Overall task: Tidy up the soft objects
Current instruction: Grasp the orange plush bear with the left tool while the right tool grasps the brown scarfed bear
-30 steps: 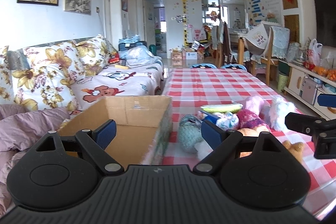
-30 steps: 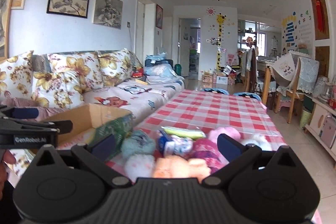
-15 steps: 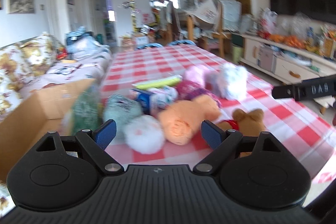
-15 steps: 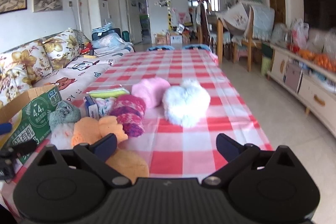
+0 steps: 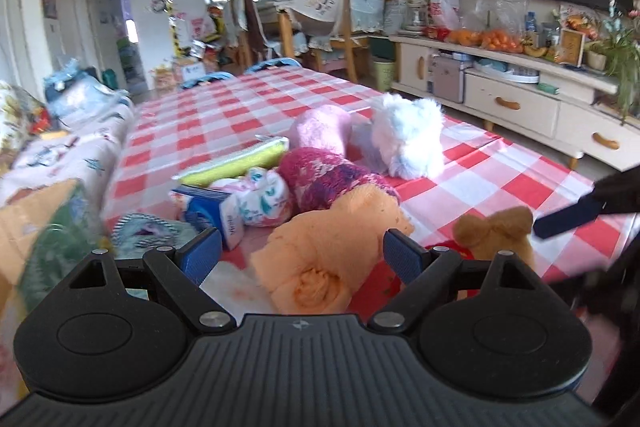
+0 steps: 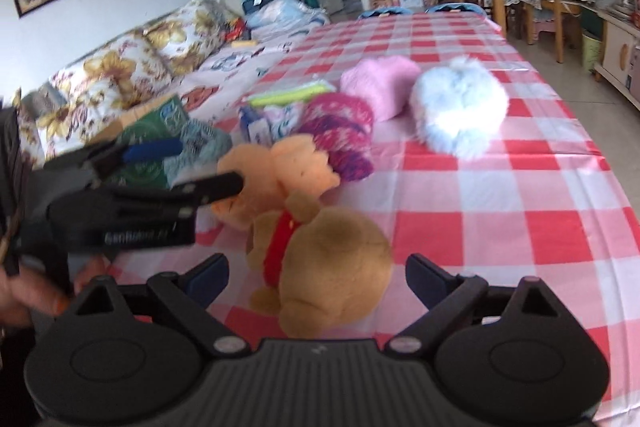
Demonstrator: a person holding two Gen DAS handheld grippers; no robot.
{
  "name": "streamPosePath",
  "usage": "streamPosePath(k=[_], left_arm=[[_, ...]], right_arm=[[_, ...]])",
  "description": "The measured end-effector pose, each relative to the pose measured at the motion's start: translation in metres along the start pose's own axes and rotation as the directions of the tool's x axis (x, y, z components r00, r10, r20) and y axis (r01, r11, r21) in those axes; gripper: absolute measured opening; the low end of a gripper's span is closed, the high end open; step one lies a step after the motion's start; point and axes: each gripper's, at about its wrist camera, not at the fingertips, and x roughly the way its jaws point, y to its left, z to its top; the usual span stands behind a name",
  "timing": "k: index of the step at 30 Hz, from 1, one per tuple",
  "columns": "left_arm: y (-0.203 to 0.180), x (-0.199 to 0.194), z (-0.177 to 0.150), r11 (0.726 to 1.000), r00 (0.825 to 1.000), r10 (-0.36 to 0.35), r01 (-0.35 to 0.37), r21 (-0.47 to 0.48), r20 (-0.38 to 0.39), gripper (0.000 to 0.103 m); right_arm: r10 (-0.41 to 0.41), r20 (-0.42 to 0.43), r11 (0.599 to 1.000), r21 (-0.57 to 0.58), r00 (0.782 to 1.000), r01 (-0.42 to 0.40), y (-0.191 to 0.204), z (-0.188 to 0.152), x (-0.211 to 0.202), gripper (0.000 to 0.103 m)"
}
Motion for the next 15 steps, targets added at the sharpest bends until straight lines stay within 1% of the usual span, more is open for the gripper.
streamPosePath(k=[2,4,10,15], left_arm=[[0.002,0.009,0.001,1.000,0.999,-0.027,0.027,-0.010,-0.017,0.103],[0.000,0.018,0.000,0.999,0.999,-0.038,0.038,-0.010,-0.037,0.103],[0.002,0.041,0.008,0.996,0.993,-0.087,0.084,-0.036,-0.085,0.103],[0.002,0.051,0.012,0.996,0.990,-0.082,0.077,-0.048,-0.116,0.103]], right_arm=[[-0.021,-0.019,0.999,-0.040,1.000,0.020,0.004,-0.002,0.008,0.096],[-0.044,-0.034,0.997,-0.068,0.998,0.042,0.007,-0.002,0.018,0.098],[-0.067,-0.054,0.994,-0.087,0.996,0.062,0.007,-0.001,0.033,0.099],[-0.071,-0.069,0.995,-0.080,0.995,0.065,0.008,0.004,0.040,0.099]])
